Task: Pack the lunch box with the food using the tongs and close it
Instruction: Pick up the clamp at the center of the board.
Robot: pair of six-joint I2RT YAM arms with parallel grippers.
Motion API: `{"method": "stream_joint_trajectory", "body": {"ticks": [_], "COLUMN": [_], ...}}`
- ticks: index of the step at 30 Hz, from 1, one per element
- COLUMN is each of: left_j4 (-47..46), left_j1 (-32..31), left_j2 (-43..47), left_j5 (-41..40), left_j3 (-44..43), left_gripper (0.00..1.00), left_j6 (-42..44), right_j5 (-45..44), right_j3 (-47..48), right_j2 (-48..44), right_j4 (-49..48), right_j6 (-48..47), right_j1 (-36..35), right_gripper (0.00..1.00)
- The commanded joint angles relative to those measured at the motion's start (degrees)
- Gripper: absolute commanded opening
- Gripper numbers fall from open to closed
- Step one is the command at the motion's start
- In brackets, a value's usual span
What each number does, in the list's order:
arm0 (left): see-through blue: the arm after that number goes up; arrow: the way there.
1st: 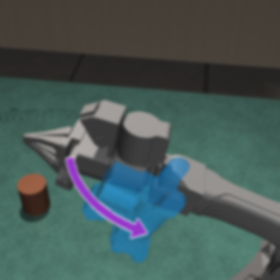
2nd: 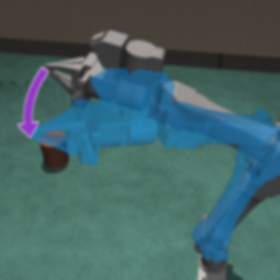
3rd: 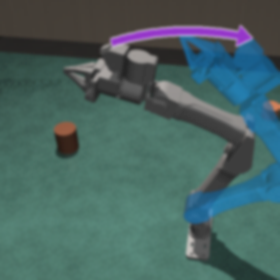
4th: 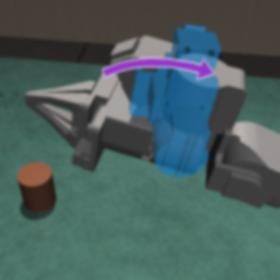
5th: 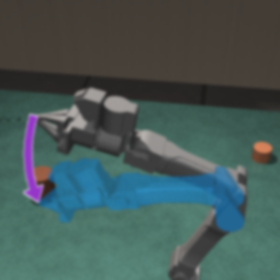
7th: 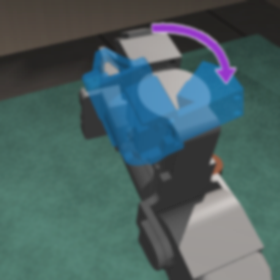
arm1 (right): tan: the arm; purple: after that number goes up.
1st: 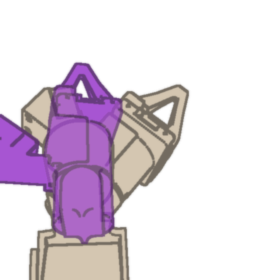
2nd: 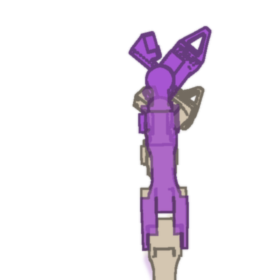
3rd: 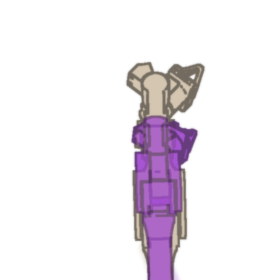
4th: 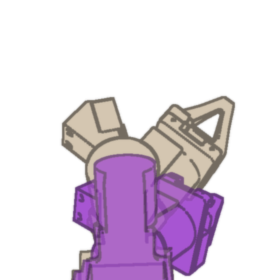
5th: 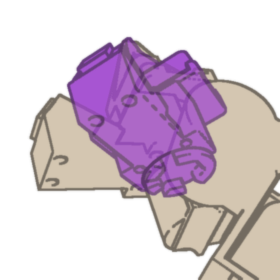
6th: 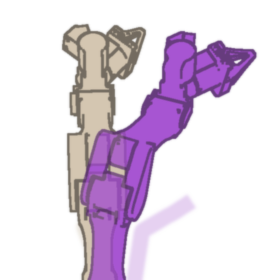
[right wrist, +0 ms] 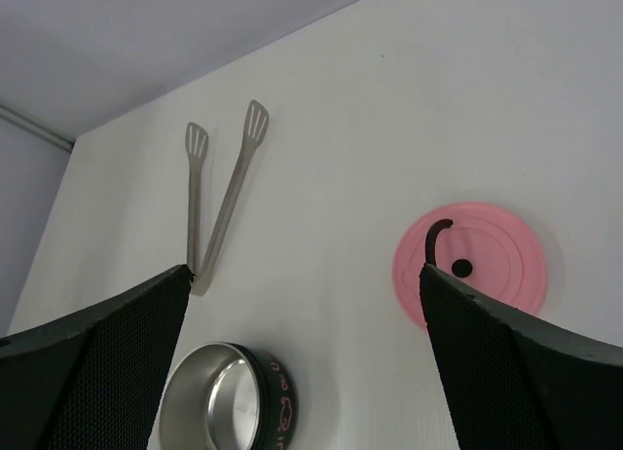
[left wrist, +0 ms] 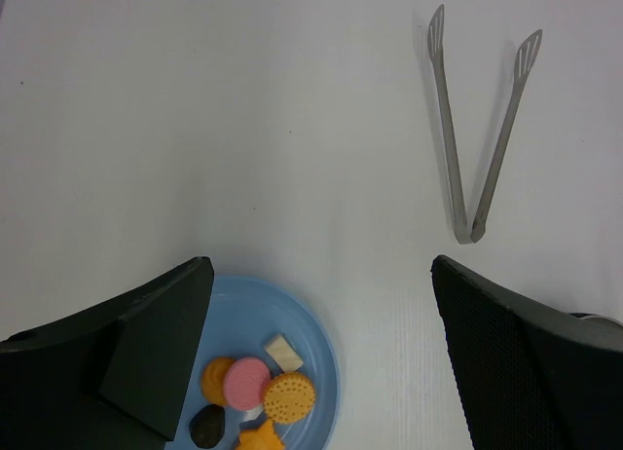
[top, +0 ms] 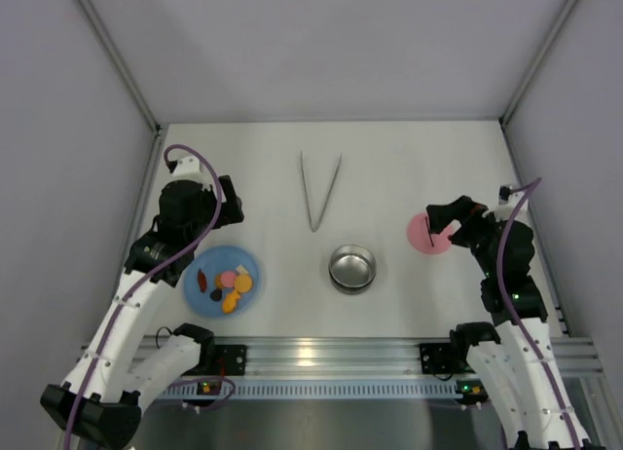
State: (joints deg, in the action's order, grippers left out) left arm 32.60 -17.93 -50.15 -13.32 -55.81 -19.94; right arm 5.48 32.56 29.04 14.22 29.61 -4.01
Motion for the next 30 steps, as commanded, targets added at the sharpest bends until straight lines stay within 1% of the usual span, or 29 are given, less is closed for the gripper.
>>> {"method": "stream_joint_trajectory", "body": {"ticks": [1, 7, 9, 10, 12, 13, 14, 15, 16, 17, 18, 20, 21, 23, 24, 25, 26, 27, 28, 30], "left_j4": [-2.3, -2.4, -2.3, -2.2, -1.9, -2.0, -2.2, -2.4, -2.5, -2.5, -2.5, -2.4, -2.4, -2.5, -2.5, -2.5, -2.5, -2.5, -2.5, -2.5], "left_j1": [0.2, 0.1, 0.1, 0.1, 0.1, 0.1, 0.1, 0.1, 0.1, 0.1, 0.1, 0.1, 0.2, 0.1, 0.1, 0.0, 0.0, 0.0, 0.0, -0.1], "left_j2": [-0.1, -0.5, -0.7, -0.7, -0.5, -0.4, -0.1, -0.1, -0.2, -0.4, -0.6, -0.8, -0.7, -0.7, -0.7, -0.7, -0.8, -0.8, -1.0, -1.1], "left_j5": [0.3, 0.8, 0.9, 1.1, 1.1, 1.0, 1.2, 1.3, 1.4, 1.5, 1.6, 1.5, 1.5, 1.5, 1.5, 1.4, 1.5, 1.5, 1.4, 1.2], "left_j3": [-0.4, -0.3, -0.4, -0.5, -0.5, -0.5, -0.3, -0.2, -0.2, -0.2, -0.3, -0.3, -0.3, -0.1, -0.1, -0.1, 0.0, 0.0, 0.0, 0.1], "left_gripper": [0.99, 0.99, 0.99, 0.99, 0.99, 0.99, 0.99, 0.99, 0.99, 0.99, 0.99, 0.99, 0.99, 0.99, 0.99, 0.99, 0.99, 0.99, 0.99, 0.99], "left_j6": [0.8, 0.7, 0.7, 0.6, 0.7, 0.7, 0.5, 0.5, 0.5, 0.3, 0.4, 0.3, 0.3, 0.3, 0.3, 0.3, 0.3, 0.3, 0.3, 0.3], "right_j5": [-1.3, 2.4, 3.1, 2.1, -1.4, -6.0, -9.2, -11.3, -14.4, -15.5, -17.3, -19.9, -21.9, -23.3, -24.5, -25.3, -26.3, -27.7, -28.1, -28.2], "right_j3": [2.2, 5.8, 7.7, 8.7, 12.1, 13.4, 16.4, 18.1, 20.1, 23.7, 25.4, 30.4, 31.9, 37.3, 39.5, 44.7, 47.5, 49.6, 52.8, 55.3], "right_j2": [1.2, 8.2, 13.3, 17.7, 22.4, 27.2, 29.5, 32.2, 38.0, 40.7, 46.6, 52.0, 57.0, 62.3, 67.6, 70.5, 72.9, 77.4, 79.5, 84.0], "right_j4": [1.8, 0.8, -0.6, -1.6, -2.1, -2.5, -3.0, -2.8, -2.6, -2.2, -1.8, -1.7, -1.7, -2.1, -1.0, 0.0, 1.3, 2.9, 3.0, 3.3], "right_j6": [-1.7, -3.1, -2.7, -2.4, -2.4, -2.7, -2.9, -2.7, -2.2, -1.5, 0.1, 2.7, 3.4, 5.4, 6.0, 6.5, 7.7, 8.3, 8.9, 10.7], "right_j1": [-0.8, -1.4, -2.7, -4.9, -8.7, -13.9, -19.0, -21.5, -23.3, -25.1, -27.7, -30.0, -32.1, -33.9, -35.3, -36.1, -37.1, -37.6, -37.9, -38.2], "right_gripper": [0.99, 0.99, 1.00, 0.99, 1.00, 0.99, 1.00, 1.00, 0.99, 0.99, 0.99, 0.99, 1.00, 0.99, 1.00, 0.99, 1.00, 0.99, 0.99, 1.00]}}
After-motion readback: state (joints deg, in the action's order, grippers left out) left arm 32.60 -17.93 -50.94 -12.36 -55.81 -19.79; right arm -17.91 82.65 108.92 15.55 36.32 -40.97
